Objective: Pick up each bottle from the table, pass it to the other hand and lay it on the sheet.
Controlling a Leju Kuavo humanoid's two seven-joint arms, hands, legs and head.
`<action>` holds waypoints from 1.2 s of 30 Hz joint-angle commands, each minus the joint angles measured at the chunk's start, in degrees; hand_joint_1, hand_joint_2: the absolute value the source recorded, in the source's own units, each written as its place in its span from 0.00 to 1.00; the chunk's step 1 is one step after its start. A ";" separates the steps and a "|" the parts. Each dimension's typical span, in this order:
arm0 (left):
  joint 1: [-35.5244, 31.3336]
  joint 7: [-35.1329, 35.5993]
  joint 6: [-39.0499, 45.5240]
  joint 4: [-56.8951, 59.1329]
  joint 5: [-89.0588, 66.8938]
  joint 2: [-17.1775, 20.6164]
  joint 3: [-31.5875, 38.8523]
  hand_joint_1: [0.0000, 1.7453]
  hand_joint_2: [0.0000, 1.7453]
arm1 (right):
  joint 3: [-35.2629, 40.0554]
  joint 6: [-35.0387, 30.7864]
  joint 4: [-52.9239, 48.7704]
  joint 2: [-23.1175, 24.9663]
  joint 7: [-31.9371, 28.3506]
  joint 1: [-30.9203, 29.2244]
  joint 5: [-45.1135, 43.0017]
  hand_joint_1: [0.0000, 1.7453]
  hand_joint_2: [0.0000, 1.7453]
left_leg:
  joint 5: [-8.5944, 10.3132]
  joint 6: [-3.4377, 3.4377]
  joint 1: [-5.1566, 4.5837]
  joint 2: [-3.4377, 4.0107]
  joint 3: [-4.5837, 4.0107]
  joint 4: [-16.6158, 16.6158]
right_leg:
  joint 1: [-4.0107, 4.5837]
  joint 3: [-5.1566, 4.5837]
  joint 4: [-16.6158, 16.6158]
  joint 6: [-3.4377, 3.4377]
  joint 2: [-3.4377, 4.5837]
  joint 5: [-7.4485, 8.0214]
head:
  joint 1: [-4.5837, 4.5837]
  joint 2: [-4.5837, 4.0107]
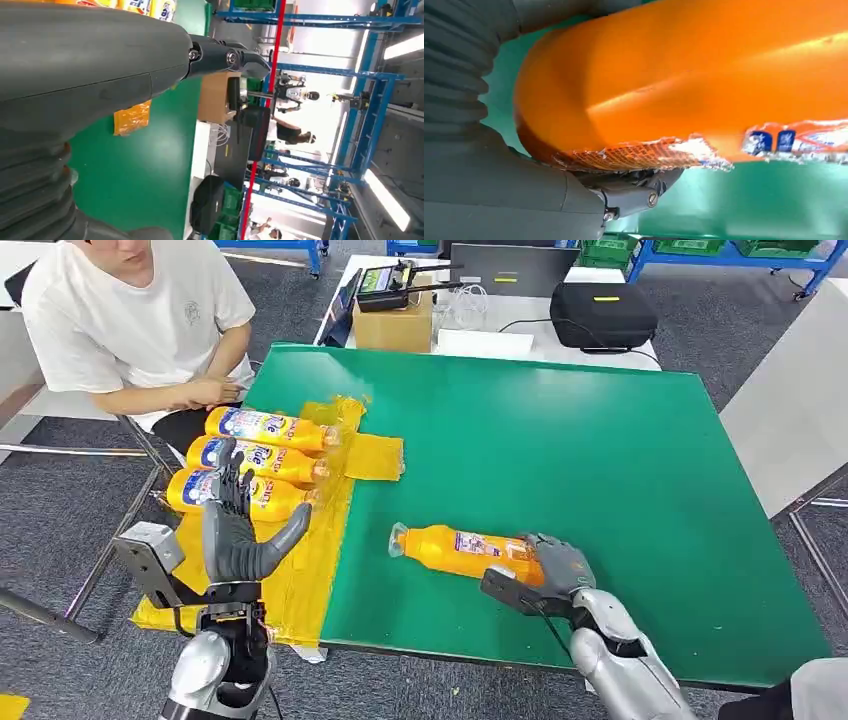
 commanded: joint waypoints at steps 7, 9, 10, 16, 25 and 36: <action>-4.24 -0.06 0.17 6.41 1.03 2.32 -2.71 0.00 1.00 | -2.38 2.42 13.06 2.53 -7.41 -0.17 -10.38 1.00 1.00 | 0.01 0.11 0.01 -0.15 0.23 0.01 | 0.04 0.01 -0.06 -0.13 -0.09 0.04 | 0.00 0.00; -4.57 -0.21 0.17 6.97 1.34 2.69 -3.21 0.00 1.00 | -4.08 2.60 11.04 3.21 -12.22 0.95 -14.97 1.00 1.00 | 0.06 0.18 0.01 -0.20 0.03 0.02 | 0.05 -0.38 -0.09 -0.18 -0.15 0.13 | 0.00 0.00; -4.69 -0.36 0.27 7.37 1.48 2.79 -3.37 0.00 1.00 | -4.86 2.35 8.87 3.59 -13.47 2.01 -16.92 1.00 1.00 | 0.22 0.24 0.02 -0.33 -0.28 -0.08 | 0.09 -0.67 -0.25 -0.31 -0.28 0.29 | 0.00 0.00; -2.28 1.68 0.71 14.04 -3.38 3.78 -6.11 0.00 1.00 | -8.79 0.23 -7.81 8.25 -19.73 9.27 -28.74 1.00 1.00 | -0.07 0.17 0.05 -0.01 0.30 -0.20 | 0.10 0.31 -0.19 -0.23 0.09 0.03 | 0.00 0.00; 2.13 -0.01 -13.57 21.74 1.47 4.18 -13.52 0.00 1.00 | -7.65 -2.89 -21.04 11.65 -27.56 13.75 -34.60 1.00 1.00 | -0.11 0.29 0.01 -0.07 -0.53 -0.24 | 0.06 -0.44 -0.14 -0.25 0.11 -0.04 | -0.02 0.00; 2.56 -4.58 -23.39 14.74 5.95 3.19 -13.75 0.00 1.00 | -0.38 -1.64 -14.78 14.67 -30.67 10.88 -31.36 1.00 1.00 | -0.11 0.19 0.00 0.00 -0.89 -0.09 | 0.04 -0.81 -0.02 -0.21 0.15 -0.01 | -0.02 0.00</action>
